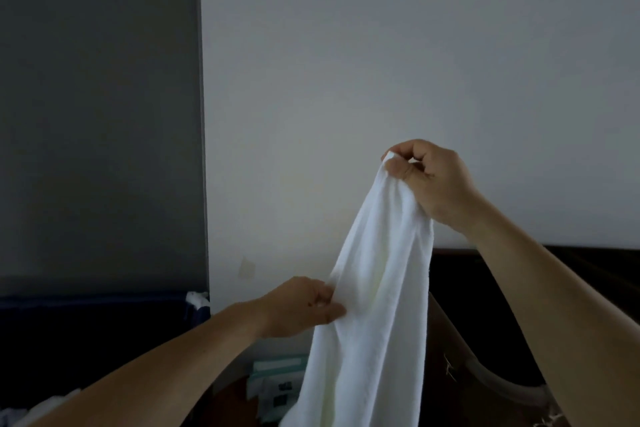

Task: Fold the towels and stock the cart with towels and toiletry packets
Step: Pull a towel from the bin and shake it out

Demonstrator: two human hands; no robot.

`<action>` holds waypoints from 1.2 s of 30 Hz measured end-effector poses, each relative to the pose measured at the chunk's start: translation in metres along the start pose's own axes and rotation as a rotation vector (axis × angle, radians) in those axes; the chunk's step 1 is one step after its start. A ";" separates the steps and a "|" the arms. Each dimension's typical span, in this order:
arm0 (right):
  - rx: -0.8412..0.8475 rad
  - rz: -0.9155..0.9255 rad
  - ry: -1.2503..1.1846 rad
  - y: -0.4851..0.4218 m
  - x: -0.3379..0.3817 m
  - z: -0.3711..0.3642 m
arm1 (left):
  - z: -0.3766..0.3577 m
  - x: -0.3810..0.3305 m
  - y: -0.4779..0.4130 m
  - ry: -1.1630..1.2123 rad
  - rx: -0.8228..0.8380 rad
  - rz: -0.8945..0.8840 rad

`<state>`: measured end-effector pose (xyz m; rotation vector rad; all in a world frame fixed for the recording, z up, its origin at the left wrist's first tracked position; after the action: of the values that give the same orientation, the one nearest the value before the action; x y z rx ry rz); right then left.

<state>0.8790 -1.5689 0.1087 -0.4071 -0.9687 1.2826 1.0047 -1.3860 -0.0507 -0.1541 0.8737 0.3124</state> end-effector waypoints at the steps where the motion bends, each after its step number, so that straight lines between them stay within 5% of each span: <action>1: -0.063 -0.026 -0.013 -0.003 0.000 0.005 | 0.001 0.008 0.001 -0.060 -0.002 0.012; 4: -0.248 -0.092 -0.092 -0.011 -0.004 0.023 | 0.002 0.033 0.005 -0.168 0.010 0.070; 11: -0.113 -0.066 -0.076 -0.006 -0.001 0.002 | -0.011 0.009 -0.006 0.105 -0.372 -0.141; 16: -0.134 -0.080 -0.076 -0.004 -0.005 0.006 | -0.013 0.001 -0.023 0.097 -0.276 -0.146; 22: -0.243 -0.119 -0.081 0.000 -0.018 0.036 | 0.021 0.018 -0.015 0.056 -0.753 -0.039; 25: -0.276 -0.117 -0.140 -0.006 -0.009 0.041 | 0.001 0.011 -0.016 0.013 -0.676 0.012; 32: -0.133 -0.101 -0.145 0.000 -0.004 0.022 | -0.058 -0.027 -0.017 0.463 -0.545 -0.338; 36: -0.127 -0.102 -0.174 0.003 -0.005 0.025 | -0.053 -0.034 -0.032 0.391 -0.543 -0.283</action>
<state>0.8576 -1.5784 0.1189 -0.3431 -1.2070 1.1822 0.9565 -1.4374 -0.0581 -0.8575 1.1214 0.2506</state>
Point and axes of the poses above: each hand's wrist, its own y-axis away from the middle knuckle, its own z-axis out of the back of the hand, x = y × z, the point moved 1 cm from there along -y, towards the middle knuckle, and after that the axes turned 12 degrees about y, right-handed, at the moved point
